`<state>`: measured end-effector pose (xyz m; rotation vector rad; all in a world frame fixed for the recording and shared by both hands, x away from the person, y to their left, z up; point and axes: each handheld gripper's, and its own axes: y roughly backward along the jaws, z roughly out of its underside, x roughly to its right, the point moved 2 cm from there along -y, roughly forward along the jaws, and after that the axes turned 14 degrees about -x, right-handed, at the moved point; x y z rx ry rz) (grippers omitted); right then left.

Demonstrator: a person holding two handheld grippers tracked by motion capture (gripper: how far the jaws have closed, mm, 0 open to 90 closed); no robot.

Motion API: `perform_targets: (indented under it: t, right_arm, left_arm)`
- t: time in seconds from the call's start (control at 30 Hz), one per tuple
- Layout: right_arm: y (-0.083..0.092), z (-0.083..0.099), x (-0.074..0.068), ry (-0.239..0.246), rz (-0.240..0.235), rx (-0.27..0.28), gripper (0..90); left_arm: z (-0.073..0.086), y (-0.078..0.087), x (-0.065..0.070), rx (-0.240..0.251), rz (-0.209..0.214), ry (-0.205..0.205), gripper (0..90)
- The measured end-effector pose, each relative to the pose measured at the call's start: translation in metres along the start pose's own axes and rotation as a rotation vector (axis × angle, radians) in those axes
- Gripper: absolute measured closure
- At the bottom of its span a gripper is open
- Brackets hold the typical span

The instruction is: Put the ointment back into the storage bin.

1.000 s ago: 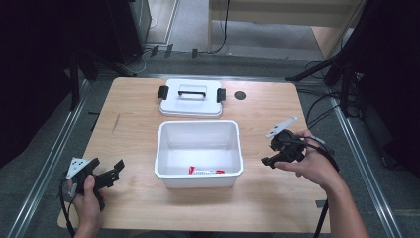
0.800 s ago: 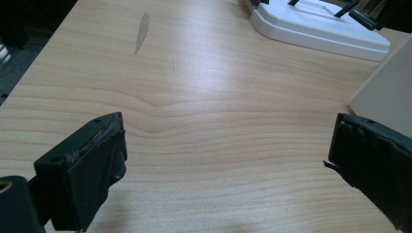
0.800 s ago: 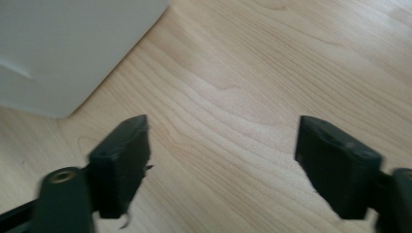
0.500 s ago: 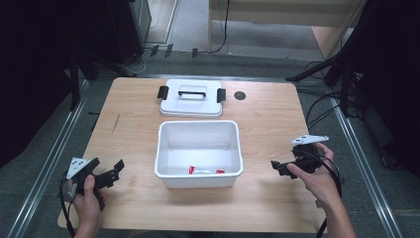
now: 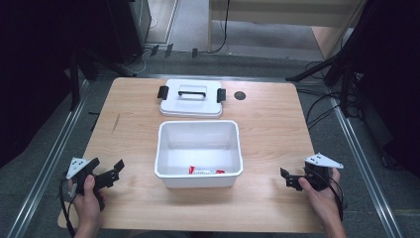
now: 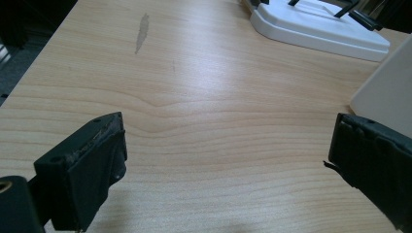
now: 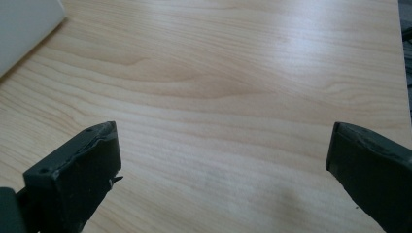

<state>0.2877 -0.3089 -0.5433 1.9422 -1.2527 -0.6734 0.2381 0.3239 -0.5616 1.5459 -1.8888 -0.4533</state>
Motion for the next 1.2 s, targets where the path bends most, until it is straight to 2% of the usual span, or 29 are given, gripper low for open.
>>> perform_targets:
  t: [0.1, 0.2, 0.33, 0.57, 0.67, 0.73, 0.8, 0.87, 1.03, 1.2]
  right_arm:
    - [0.001, 0.009, 0.002, -0.020, 0.029, 0.027, 0.0]
    - [0.004, 0.017, 0.005, -0.048, 0.034, 0.066, 0.0]
    - [0.006, 0.025, 0.009, -0.077, 0.046, 0.077, 0.0]
    - [0.013, 0.039, 0.014, -0.090, 0.074, 0.110, 0.0]
    - [0.017, 0.043, 0.016, -0.114, 0.088, 0.140, 0.0]
    - [0.017, 0.043, 0.019, -0.136, 0.081, 0.136, 0.0]
    - [0.015, 0.042, 0.019, -0.152, 0.098, 0.123, 0.0]
    - [0.014, 0.041, 0.019, -0.155, 0.112, 0.115, 0.0]
    - [0.014, 0.041, 0.019, -0.158, 0.112, 0.103, 0.6]
    - [0.013, 0.041, 0.019, -0.161, 0.126, 0.095, 6.0]
  left_arm:
    - [0.000, 0.000, 0.000, -0.001, -0.001, 0.000, 0.9]
    - [0.000, 0.000, 0.000, 0.003, 0.000, 0.006, 0.8]
    - [0.000, 0.000, 0.000, 0.001, 0.000, 0.005, 0.8]
    - [0.000, 0.000, 0.000, -0.001, 0.003, 0.001, 0.9]
    - [0.000, 0.000, 0.000, 0.001, 0.005, 0.002, 0.8]
    - [0.000, 0.000, 0.000, -0.002, 0.005, 0.002, 0.8]
    - [0.000, 0.000, 0.000, -0.005, 0.005, -0.001, 0.9]
    - [0.000, 0.000, 0.000, -0.005, 0.005, 0.000, 0.8]
    - [0.000, 0.000, 0.000, -0.004, 0.004, -0.001, 0.8]
    - [0.000, -0.001, 0.000, -0.006, 0.000, 0.000, 0.8]
